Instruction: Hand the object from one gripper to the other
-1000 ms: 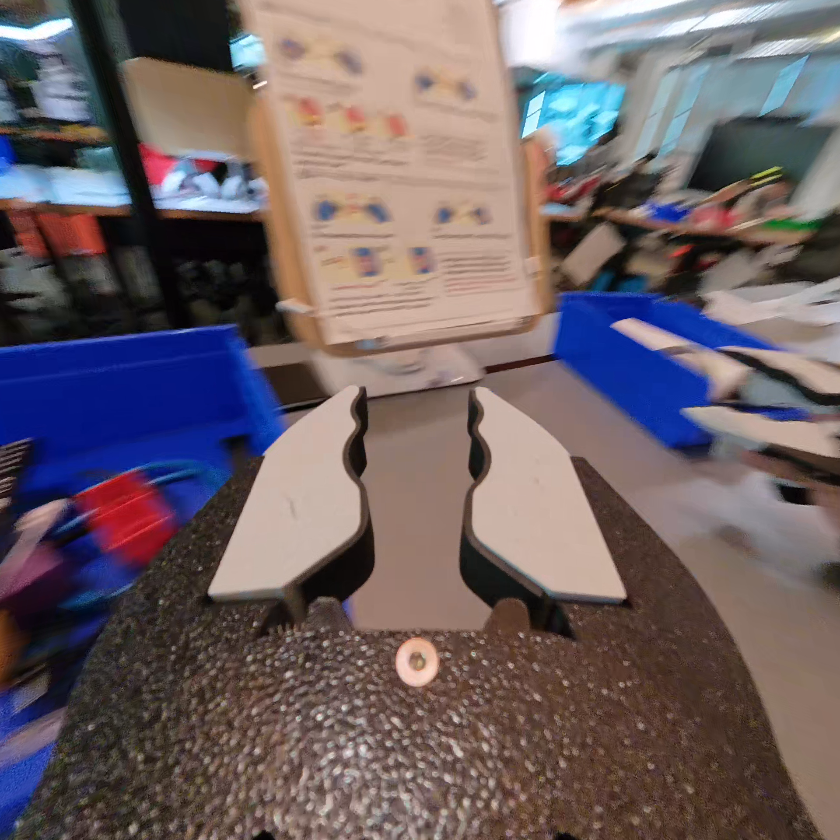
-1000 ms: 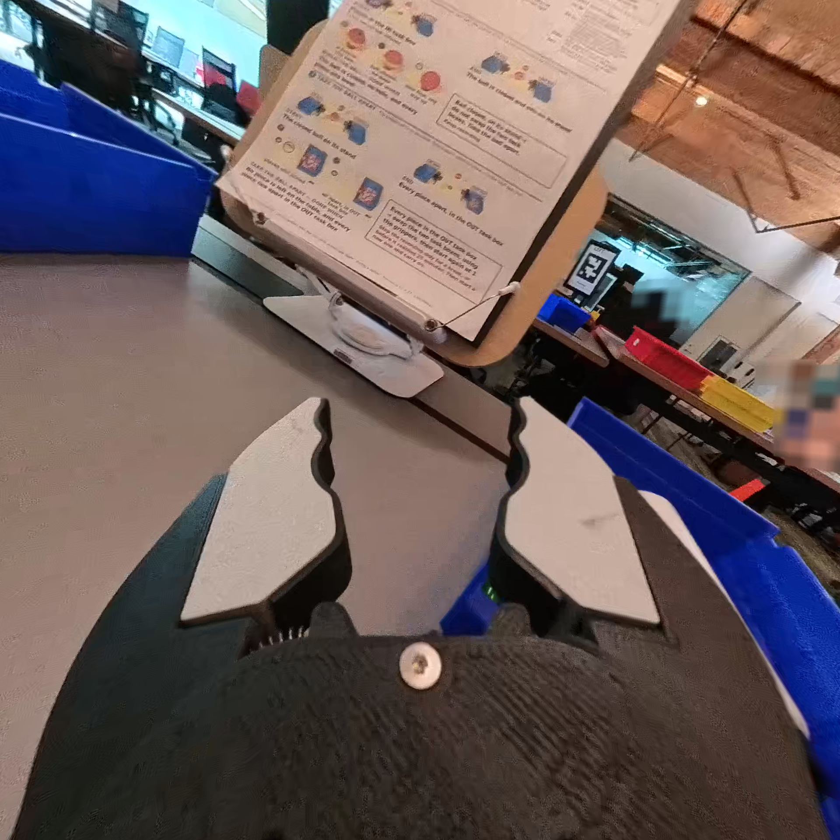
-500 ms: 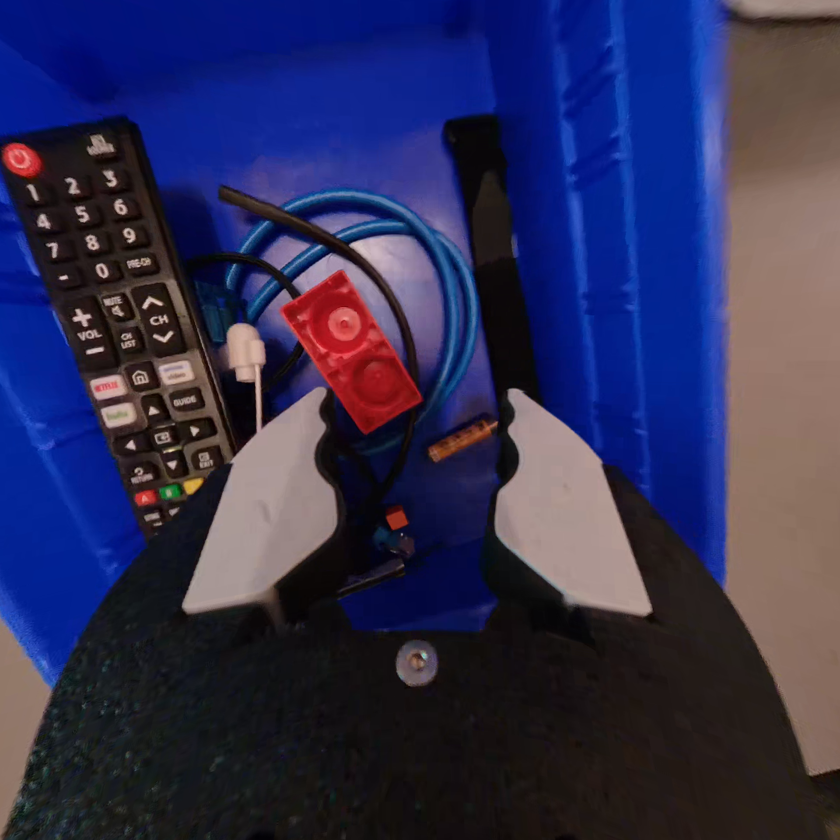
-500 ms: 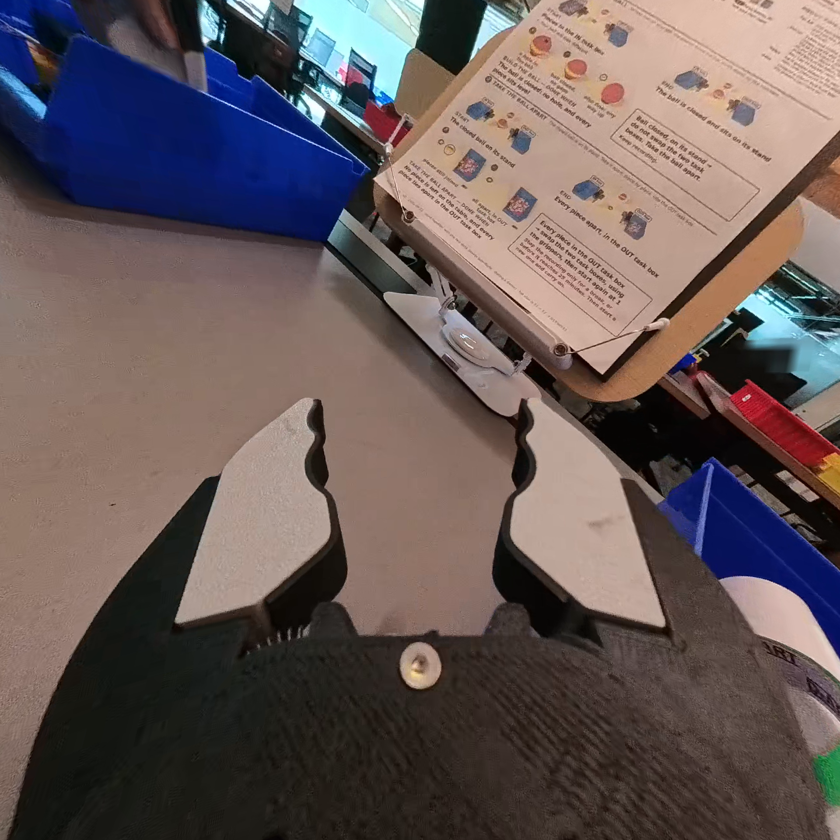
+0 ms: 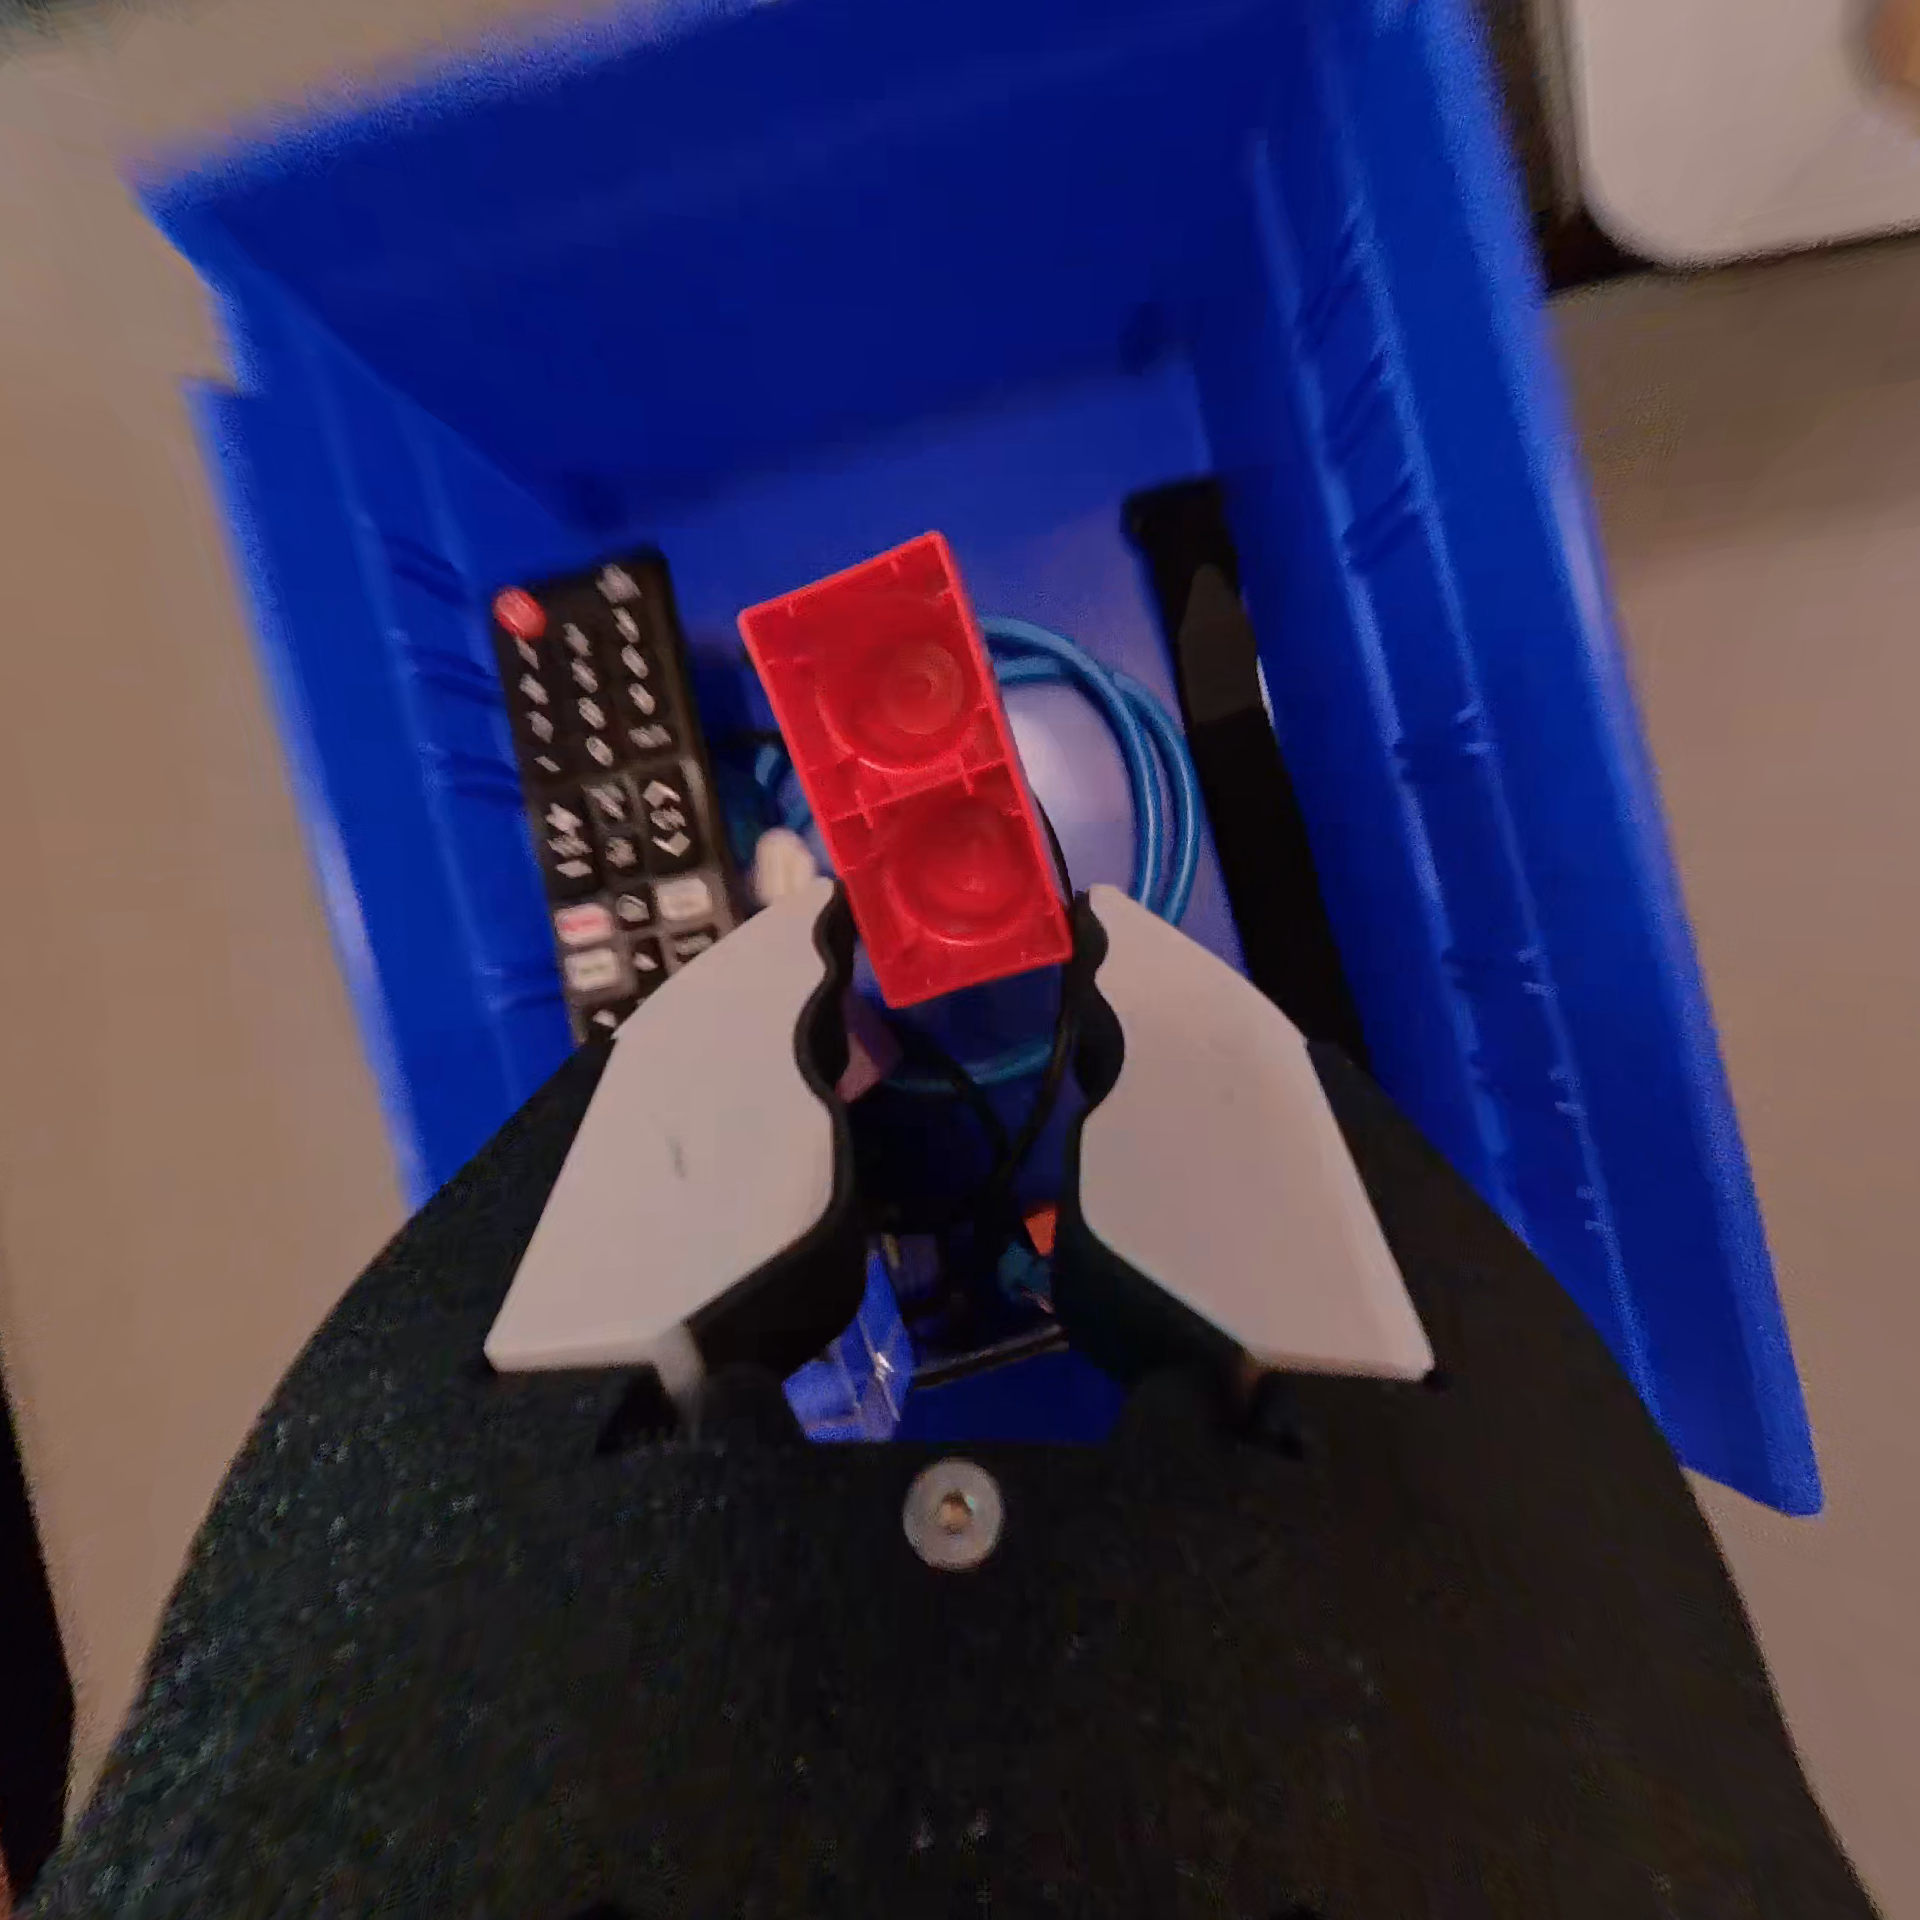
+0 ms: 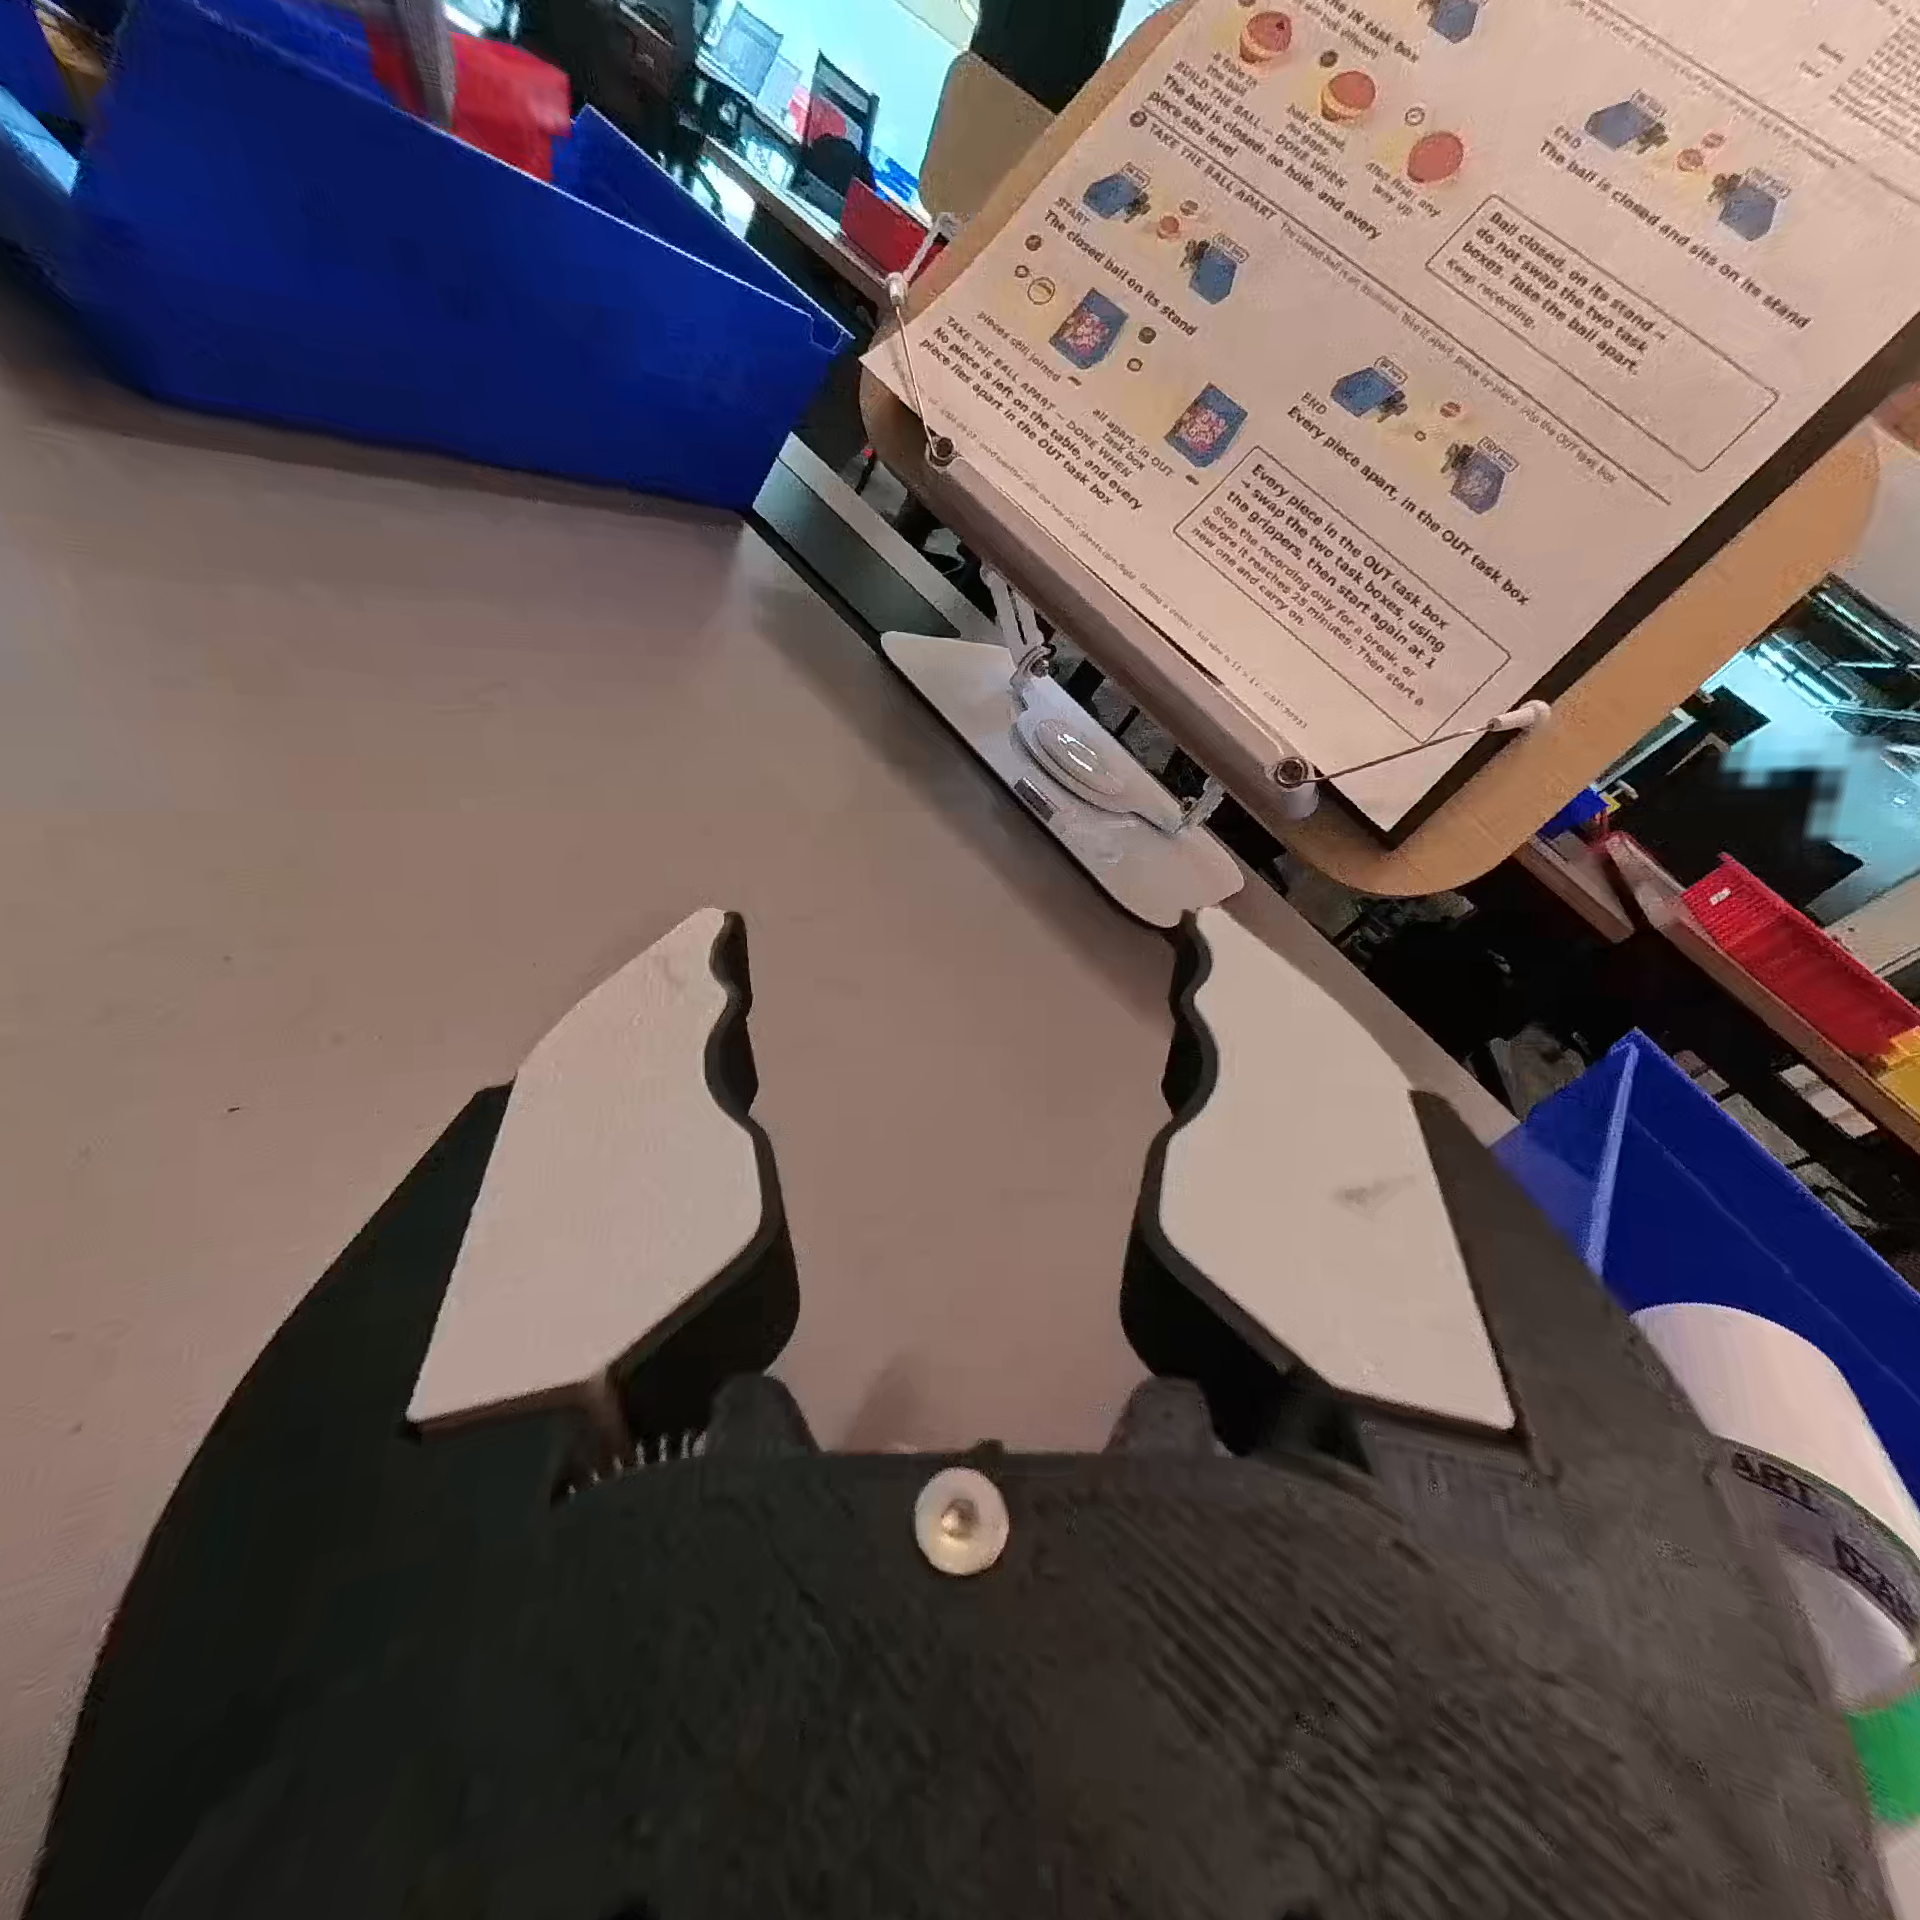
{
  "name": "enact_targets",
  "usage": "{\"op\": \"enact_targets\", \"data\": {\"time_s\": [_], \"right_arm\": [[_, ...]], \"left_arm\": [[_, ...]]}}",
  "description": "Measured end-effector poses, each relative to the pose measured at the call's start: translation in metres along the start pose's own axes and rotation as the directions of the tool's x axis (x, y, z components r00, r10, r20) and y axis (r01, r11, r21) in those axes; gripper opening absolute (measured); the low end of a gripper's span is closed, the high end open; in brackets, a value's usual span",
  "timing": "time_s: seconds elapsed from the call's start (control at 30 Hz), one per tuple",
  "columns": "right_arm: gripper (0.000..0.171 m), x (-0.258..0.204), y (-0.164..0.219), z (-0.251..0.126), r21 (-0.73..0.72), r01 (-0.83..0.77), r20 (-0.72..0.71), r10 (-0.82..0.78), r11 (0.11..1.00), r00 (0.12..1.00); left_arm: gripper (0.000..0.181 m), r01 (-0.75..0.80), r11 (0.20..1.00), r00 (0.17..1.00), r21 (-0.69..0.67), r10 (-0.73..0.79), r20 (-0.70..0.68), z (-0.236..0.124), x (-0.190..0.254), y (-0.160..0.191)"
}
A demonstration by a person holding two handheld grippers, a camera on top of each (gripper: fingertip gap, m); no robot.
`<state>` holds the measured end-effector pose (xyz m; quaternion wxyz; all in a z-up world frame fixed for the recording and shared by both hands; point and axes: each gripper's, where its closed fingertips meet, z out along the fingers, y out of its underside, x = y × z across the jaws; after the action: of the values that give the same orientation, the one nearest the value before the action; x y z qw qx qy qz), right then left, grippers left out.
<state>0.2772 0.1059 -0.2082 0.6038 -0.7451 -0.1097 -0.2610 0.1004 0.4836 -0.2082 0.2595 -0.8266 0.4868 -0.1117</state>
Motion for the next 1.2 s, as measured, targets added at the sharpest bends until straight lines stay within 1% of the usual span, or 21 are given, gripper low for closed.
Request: {"op": "enact_targets", "data": {"time_s": [0.03, 0.1, 0.13, 0.2, 0.23, 0.3, 0.37, 0.4, 0.47, 0.5, 0.53, 0.57, 0.63, 0.7, 0.77, 0.87, 0.93, 0.97, 1.0, 1.07, 1.2], "right_arm": [[0.078, -0.001, 0.001, 0.0, -0.005, -0.005, 0.003, 0.005, 1.0, 1.0], [0.078, -0.003, 0.001, -0.001, 0.003, -0.039, 0.016, 0.039, 0.999, 0.999], [0.078, -0.005, -0.001, 0.0, 0.019, -0.072, 0.032, 0.071, 0.997, 0.997], [0.079, -0.007, -0.01, -0.002, 0.068, -0.156, 0.074, 0.151, 0.985, 0.986], [0.08, -0.01, -0.018, -0.004, 0.104, -0.208, 0.115, 0.196, 0.973, 0.974], [0.083, -0.02, -0.039, -0.012, 0.185, -0.336, 0.265, 0.282, 0.924, 0.922], [0.089, -0.03, -0.062, -0.025, 0.233, -0.488, 0.458, 0.348, 0.841, 0.818], [0.09, -0.032, -0.073, -0.033, 0.243, -0.564, 0.542, 0.372, 0.789, 0.754], [0.088, -0.027, -0.091, -0.048, 0.259, -0.687, 0.656, 0.398, 0.679, 0.641], [0.087, -0.023, -0.096, -0.054, 0.267, -0.722, 0.684, 0.402, 0.639, 0.609], [0.084, -0.02, -0.098, -0.058, 0.276, -0.737, 0.699, 0.397, 0.618, 0.595], [0.081, -0.019, -0.099, -0.06, 0.282, -0.732, 0.702, 0.387, 0.62, 0.598], [0.078, -0.021, -0.094, -0.058, 0.27, -0.7, 0.686, 0.379, 0.661, 0.622], [0.077, -0.024, -0.09, -0.056, 0.256, -0.688, 0.676, 0.383, 0.679, 0.63], [0.071, -0.029, -0.088, -0.055, 0.225, -0.691, 0.691, 0.388, 0.687, 0.61], [0.067, -0.042, -0.08, -0.05, 0.159, -0.674, 0.716, 0.386, 0.722, 0.582], [0.055, -0.051, -0.072, -0.045, 0.121, -0.632, 0.71, 0.378, 0.765, 0.594], [0.044, -0.056, -0.07, -0.045, 0.119, -0.61, 0.716, 0.358, 0.784, 0.6], [0.039, -0.061, -0.07, -0.046, 0.127, -0.592, 0.722, 0.335, 0.796, 0.605], [0.036, -0.069, -0.071, -0.047, 0.14, -0.566, 0.731, 0.301, 0.813, 0.613], [0.036, -0.072, -0.071, -0.046, 0.101, -0.548, 0.741, 0.304, 0.83, 0.598]], "left_arm": [[0.04, -0.029, 0.995, 1.0, 0.095, 0.028, 0.012, -0.012, -0.001, -0.011], [0.039, -0.085, 0.954, 0.996, 0.288, 0.079, 0.031, -0.042, 0.004, -0.031], [0.039, -0.116, 0.916, 0.993, 0.383, 0.121, 0.01, -0.059, 0.015, -0.039], [0.039, -0.142, 0.794, 0.958, 0.591, 0.261, -0.121, -0.1, 0.061, -0.051], [0.039, -0.135, 0.729, 0.911, 0.671, 0.358, -0.206, -0.122, 0.091, -0.05], [0.039, -0.109, 0.636, 0.77, 0.764, 0.54, -0.34, -0.16, 0.15, -0.033], [0.039, -0.089, 0.593, 0.615, 0.801, 0.665, -0.424, -0.183, 0.198, -0.009], [0.039, -0.082, 0.588, 0.529, 0.805, 0.71, -0.464, -0.19, 0.221, 0.006], [0.039, -0.06, 0.605, 0.376, 0.794, 0.751, -0.543, -0.191, 0.258, 0.031], [0.039, -0.052, 0.617, 0.32, 0.785, 0.755, -0.572, -0.187, 0.274, 0.041], [0.039, -0.043, 0.629, 0.289, 0.776, 0.752, -0.593, -0.178, 0.287, 0.049], [0.039, -0.039, 0.645, 0.267, 0.763, 0.743, -0.614, -0.166, 0.3, 0.056], [0.039, -0.039, 0.667, 0.211, 0.744, 0.733, -0.646, -0.145, 0.324, 0.072], [0.039, -0.071, 0.649, 0.191, 0.758, 0.754, -0.628, -0.126, 0.343, 0.084], [0.039, -0.116, 0.61, 0.182, 0.784, 0.789, -0.587, -0.113, 0.358, 0.093], [0.038, -0.167, 0.572, 0.175, 0.803, 0.819, -0.547, -0.099, 0.371, 0.101], [0.038, -0.215, 0.563, 0.181, 0.798, 0.826, -0.533, -0.091, 0.373, 0.106], [0.038, -0.222, 0.553, 0.177, 0.803, 0.833, -0.525, -0.09, 0.374, 0.109], [0.038, -0.225, 0.552, 0.171, 0.803, 0.834, -0.525, -0.089, 0.374, 0.112], [0.038, -0.24, 0.569, 0.159, 0.787, 0.822, -0.546, -0.087, 0.374, 0.119], [0.039, -0.221, 0.587, 0.167, 0.779, 0.81, -0.562, -0.087, 0.373, 0.121]]}}
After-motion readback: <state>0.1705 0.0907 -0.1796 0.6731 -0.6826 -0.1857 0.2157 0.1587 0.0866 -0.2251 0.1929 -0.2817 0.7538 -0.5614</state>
